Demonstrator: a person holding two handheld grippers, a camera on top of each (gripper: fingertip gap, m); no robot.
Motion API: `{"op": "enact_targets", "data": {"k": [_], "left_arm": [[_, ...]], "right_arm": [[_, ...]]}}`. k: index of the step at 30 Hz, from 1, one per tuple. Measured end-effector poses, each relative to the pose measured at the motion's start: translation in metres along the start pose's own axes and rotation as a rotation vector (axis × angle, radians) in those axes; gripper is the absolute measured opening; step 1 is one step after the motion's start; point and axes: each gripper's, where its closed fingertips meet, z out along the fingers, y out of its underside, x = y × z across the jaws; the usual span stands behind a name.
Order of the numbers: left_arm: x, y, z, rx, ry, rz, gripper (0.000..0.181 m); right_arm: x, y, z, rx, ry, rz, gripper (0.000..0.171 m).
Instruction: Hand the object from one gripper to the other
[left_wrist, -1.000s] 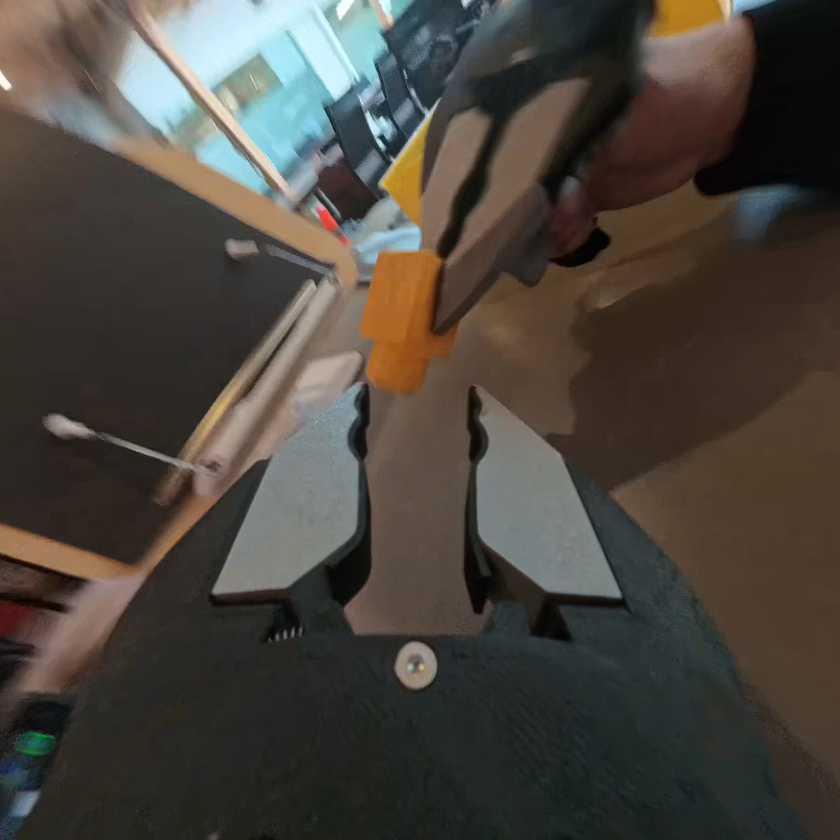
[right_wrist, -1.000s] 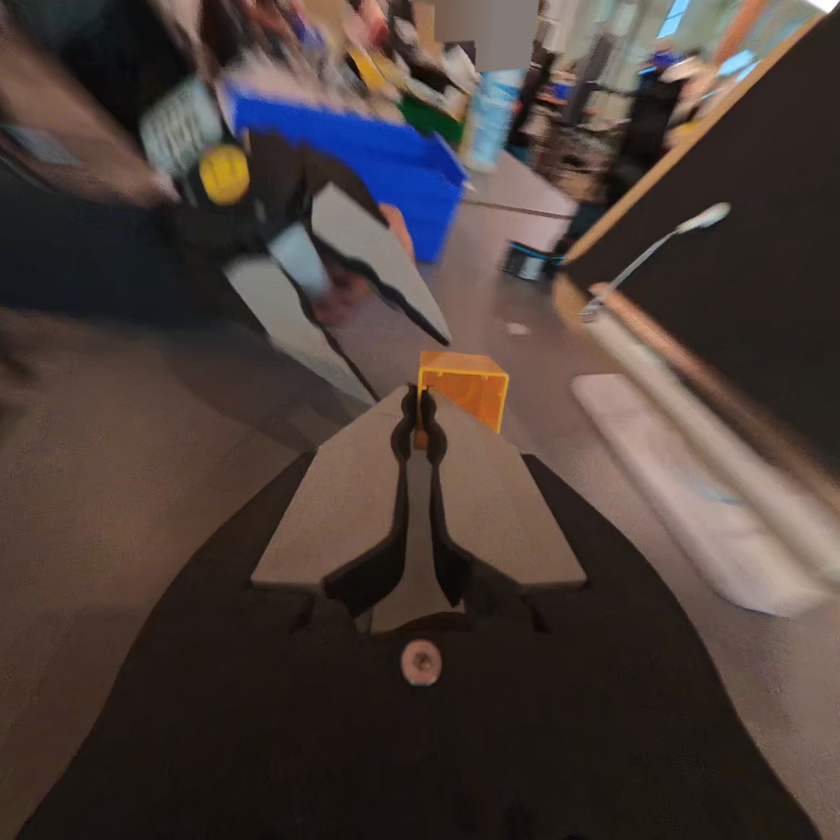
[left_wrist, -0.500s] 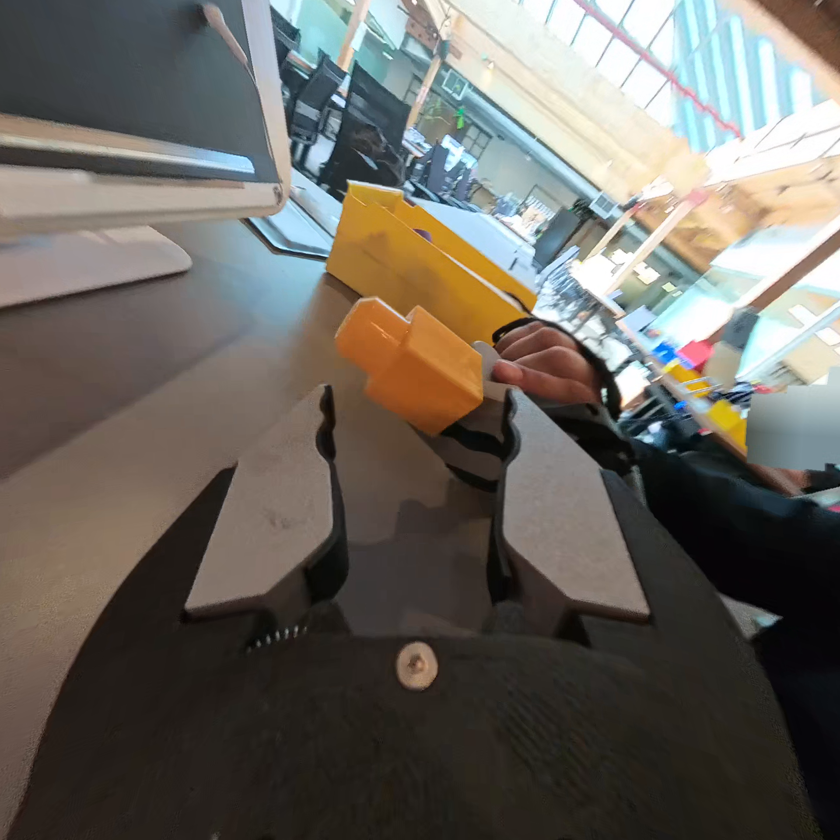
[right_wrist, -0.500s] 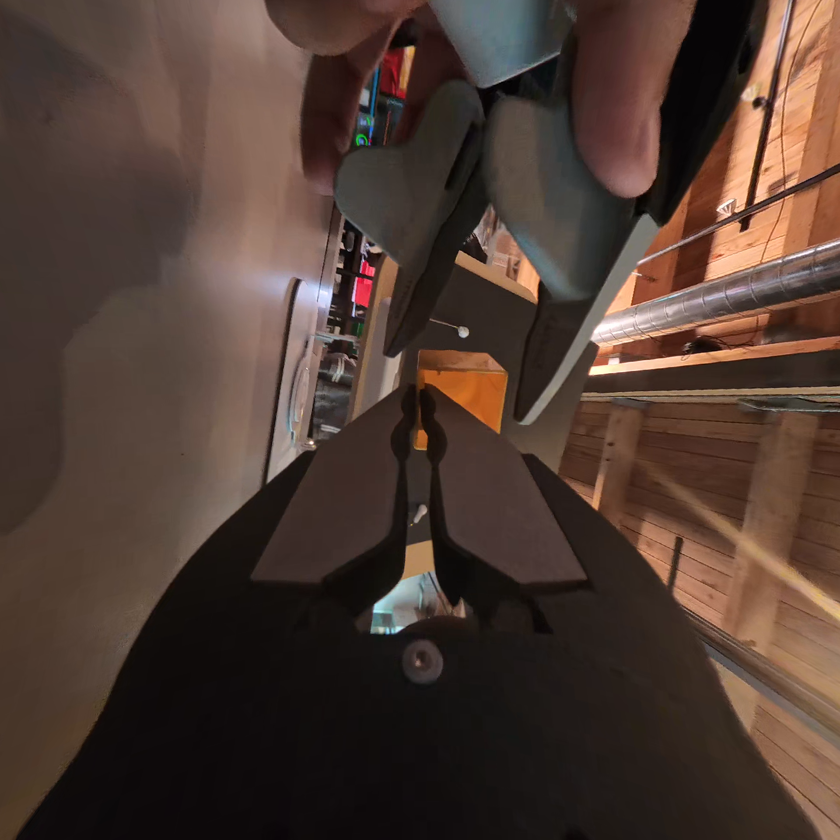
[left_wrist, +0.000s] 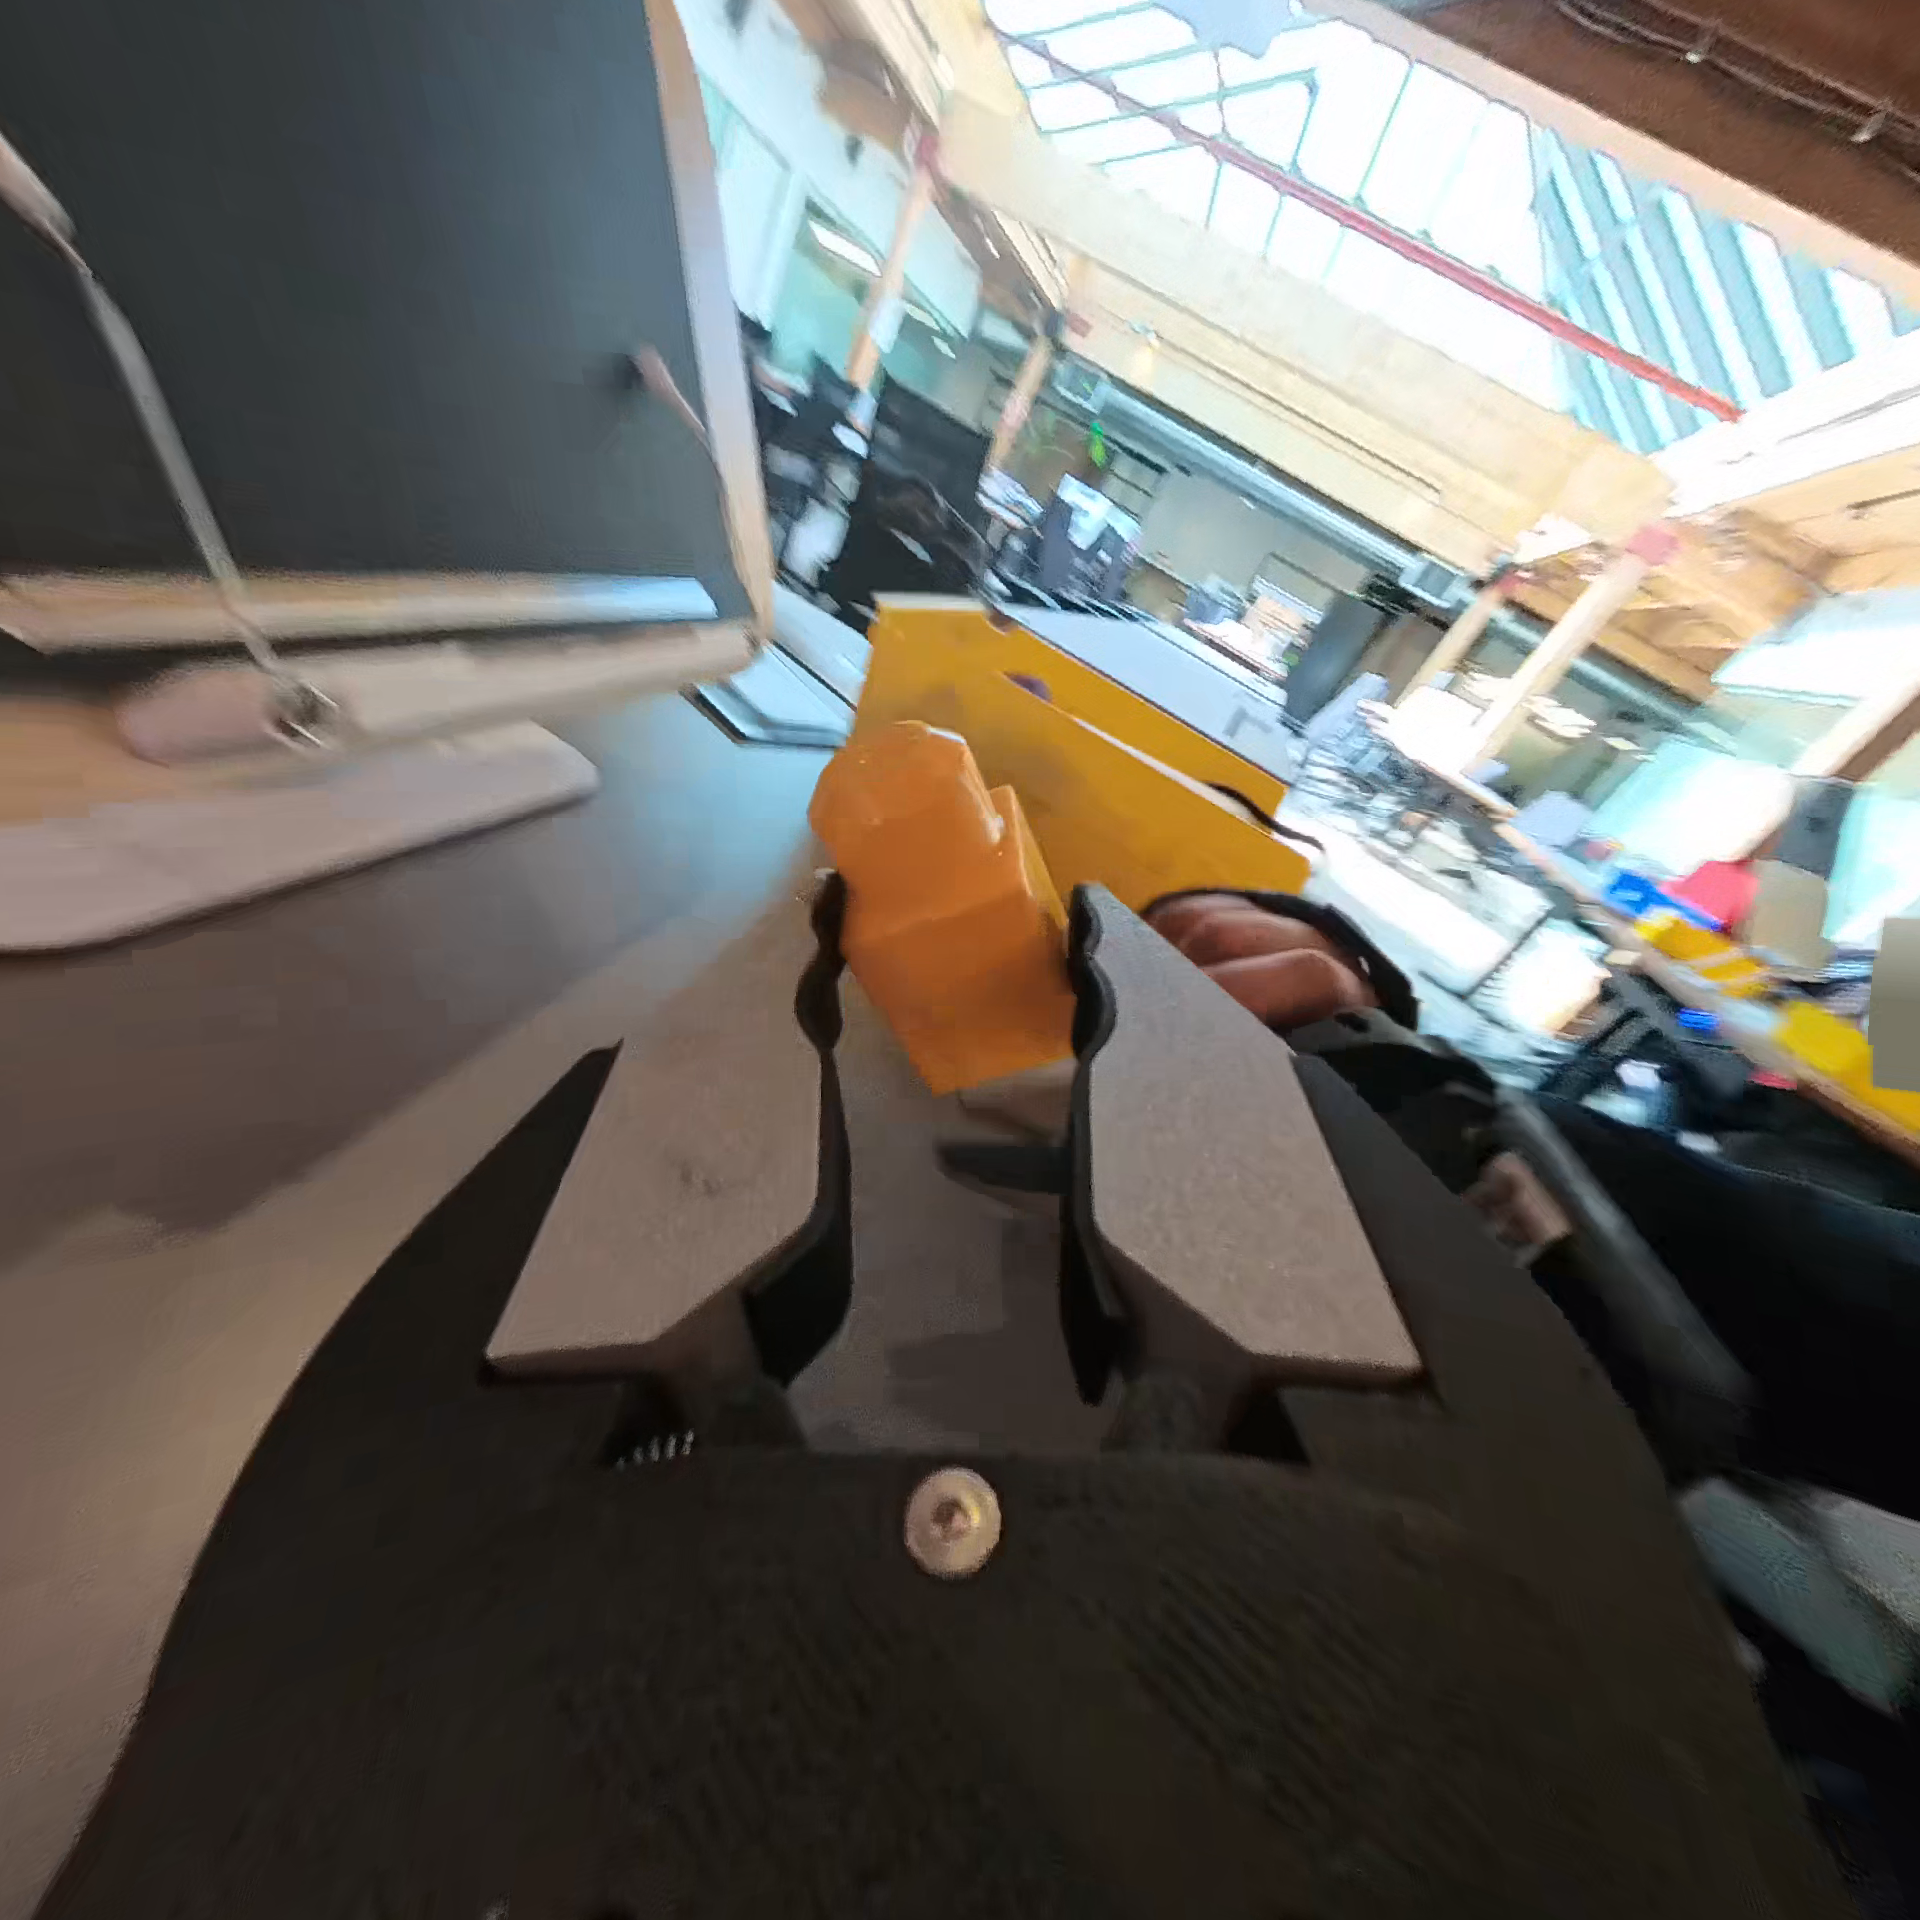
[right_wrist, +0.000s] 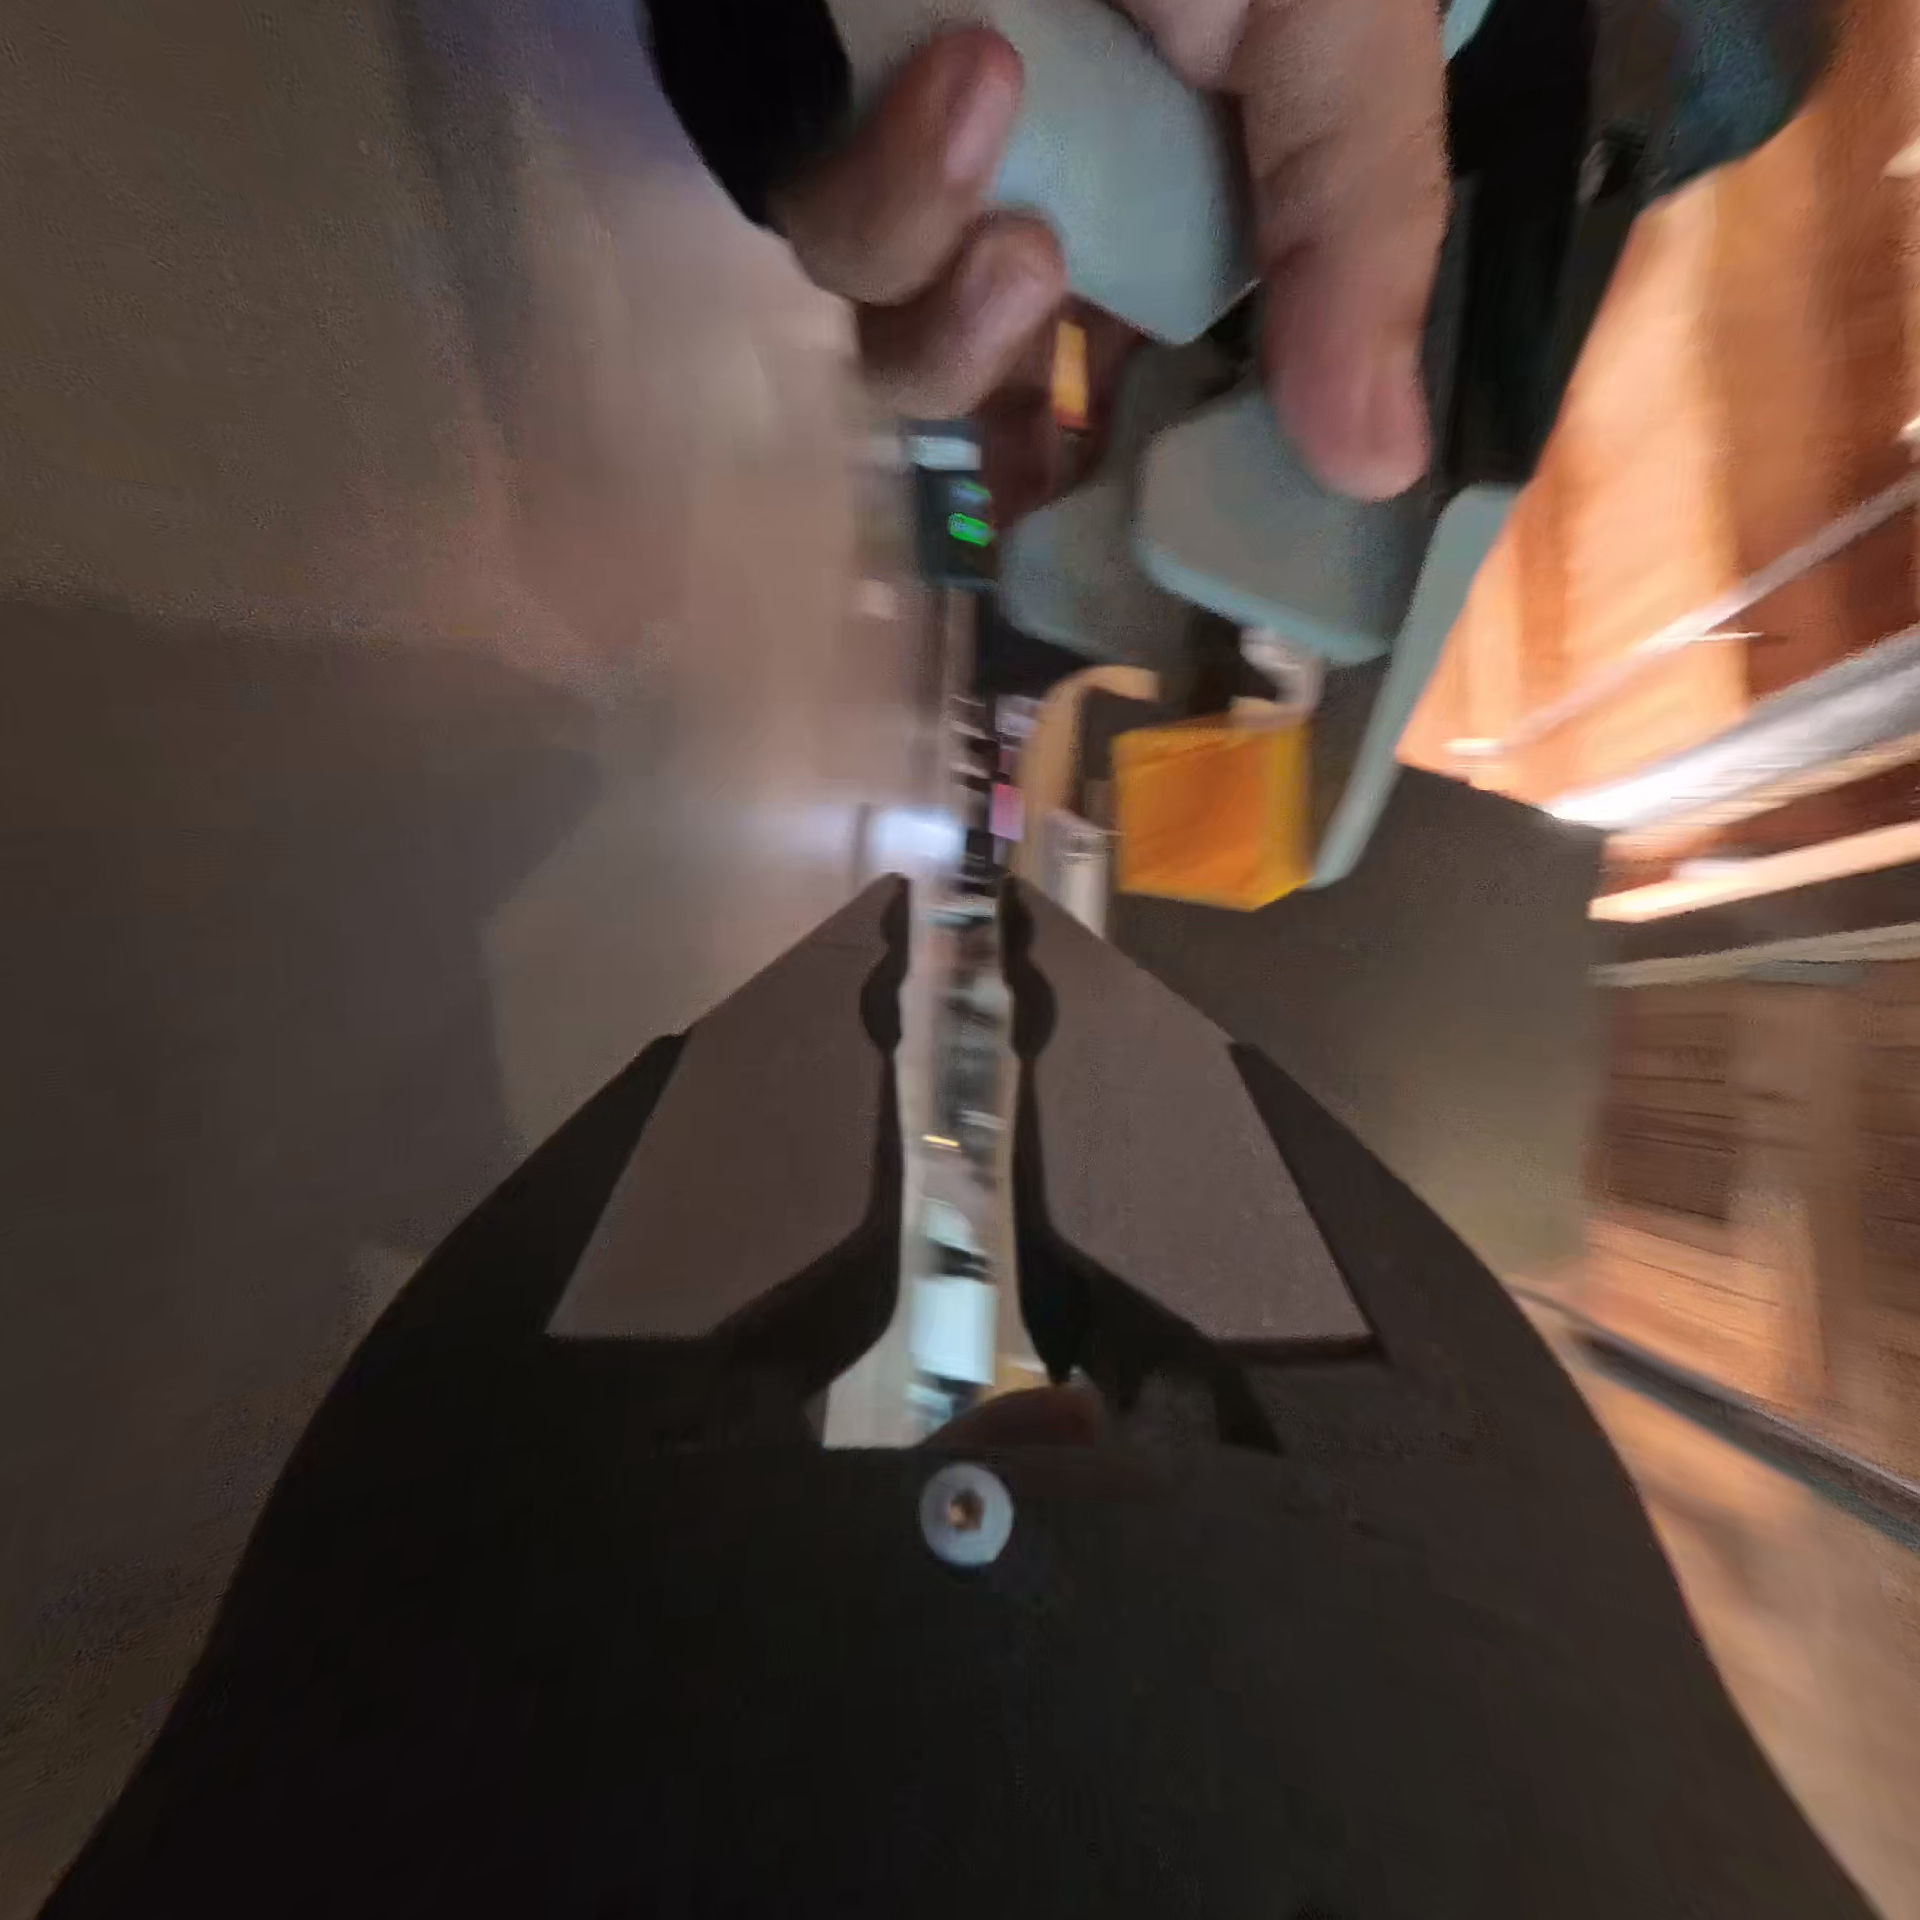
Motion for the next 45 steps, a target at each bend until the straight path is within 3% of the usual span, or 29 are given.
{"op": "enact_targets", "data": {"k": [3,7,9,11,14,17,19,21,25,27,30,33,37,41,45], "left_arm": [[-0.004,-0.021,-0.016,0.038,-0.118,0.329,0.041],[0.033,0.001,-0.011,-0.056,-0.013,0.725,0.041],[0.043,0.012,-0.006,-0.069,-0.041,1.003,0.041],[0.039,0.022,0.0,-0.118,-0.132,1.232,0.041],[0.011,0.027,0.006,-0.257,-0.351,1.438,0.041],[0.011,0.036,0.014,-0.297,-0.383,1.57,0.039],[0.014,0.044,0.019,-0.308,-0.359,1.635,0.039],[0.016,0.052,0.023,-0.33,-0.335,1.638,0.037],[0.007,0.056,0.026,-0.334,-0.358,1.527,0.035],[0.004,0.049,0.025,-0.307,-0.386,1.411,0.035],[0.001,0.043,0.022,-0.247,-0.34,1.046,0.046],[-0.008,0.047,0.02,-0.243,-0.279,0.687,0.063],[-0.014,0.04,0.016,-0.191,-0.233,0.465,0.065],[-0.014,0.037,0.012,-0.182,-0.205,0.432,0.071],[-0.008,0.04,0.013,-0.185,-0.151,0.436,0.075]], "right_arm": [[-0.02,-0.005,-0.015,0.138,-0.327,0.473,0.003],[0.025,-0.001,-0.034,0.36,-0.503,1.149,0.035],[0.044,-0.008,-0.048,0.523,-0.644,1.411,0.039],[0.051,-0.011,-0.055,0.598,-0.732,1.511,0.036],[0.049,-0.014,-0.05,0.56,-0.688,1.474,0.044],[0.042,-0.01,-0.027,0.418,-0.551,1.463,0.05],[0.031,-0.011,-0.015,0.348,-0.552,1.484,0.05],[0.018,-0.01,-0.007,0.285,-0.582,1.488,0.034],[0.008,0.0,-0.002,0.223,-0.605,1.491,0.033],[0.014,0.024,0.001,0.164,-0.505,1.492,0.032],[0.038,0.056,-0.006,0.189,-0.33,1.532,0.032],[0.053,0.065,-0.015,0.22,-0.239,1.417,0.033],[0.048,0.055,-0.019,0.233,-0.248,1.129,0.033],[0.027,0.048,-0.022,0.232,-0.407,1.121,0.033],[0.021,0.049,-0.026,0.242,-0.364,0.921,0.033]]}}
